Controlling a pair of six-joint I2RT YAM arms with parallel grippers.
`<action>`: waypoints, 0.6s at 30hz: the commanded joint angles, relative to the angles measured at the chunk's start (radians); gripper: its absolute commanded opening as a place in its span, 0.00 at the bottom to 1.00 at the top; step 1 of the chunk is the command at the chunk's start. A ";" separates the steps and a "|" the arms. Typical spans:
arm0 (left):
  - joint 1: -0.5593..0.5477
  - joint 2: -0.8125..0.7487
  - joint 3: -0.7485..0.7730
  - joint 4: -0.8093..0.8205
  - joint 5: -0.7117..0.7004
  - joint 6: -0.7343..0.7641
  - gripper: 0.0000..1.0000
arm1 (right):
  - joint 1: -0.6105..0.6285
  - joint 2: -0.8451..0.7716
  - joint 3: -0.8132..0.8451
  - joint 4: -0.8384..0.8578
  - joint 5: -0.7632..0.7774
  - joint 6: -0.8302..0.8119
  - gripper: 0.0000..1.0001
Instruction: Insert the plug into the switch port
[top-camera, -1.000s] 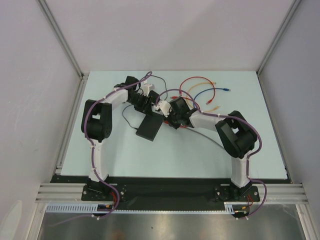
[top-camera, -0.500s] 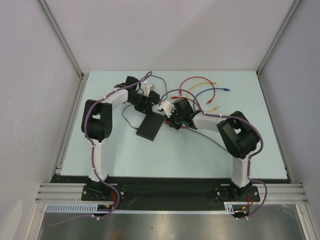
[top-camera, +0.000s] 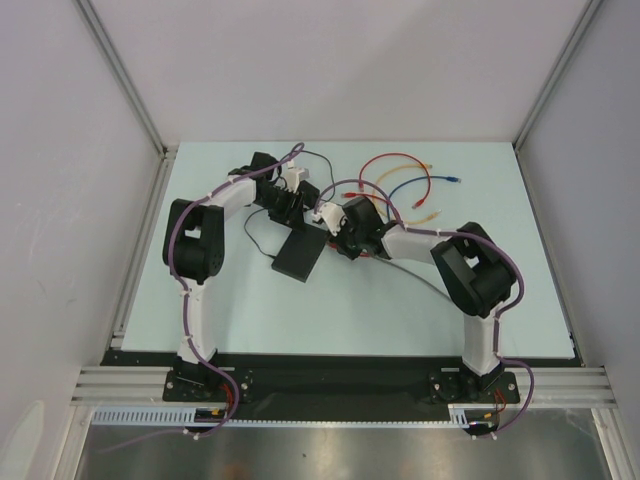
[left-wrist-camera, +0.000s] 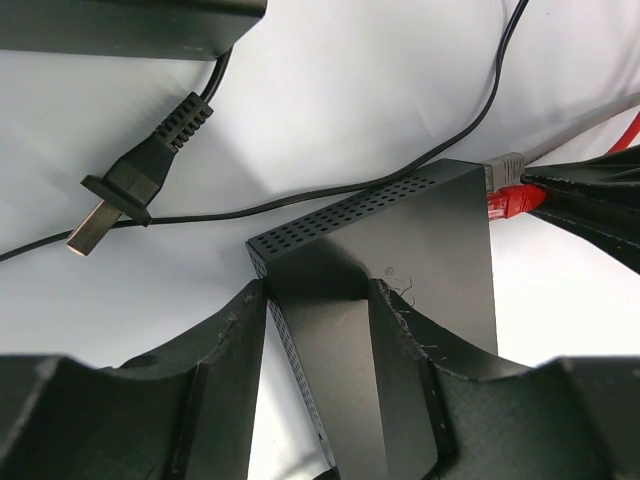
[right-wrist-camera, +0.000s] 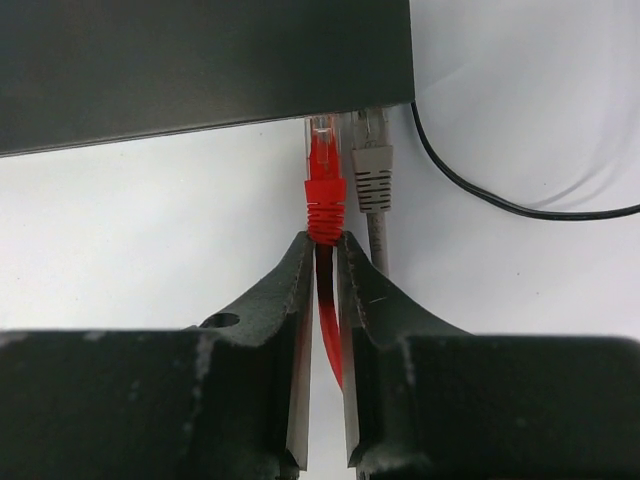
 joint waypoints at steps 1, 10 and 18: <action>-0.064 0.020 -0.014 -0.040 0.146 -0.040 0.48 | 0.040 0.056 0.123 0.073 -0.068 0.005 0.17; -0.063 0.019 -0.014 -0.041 0.143 -0.041 0.48 | 0.049 0.128 0.223 -0.111 -0.037 -0.018 0.17; -0.061 0.013 -0.032 -0.024 0.152 -0.061 0.48 | 0.051 0.070 0.156 -0.006 -0.049 0.034 0.00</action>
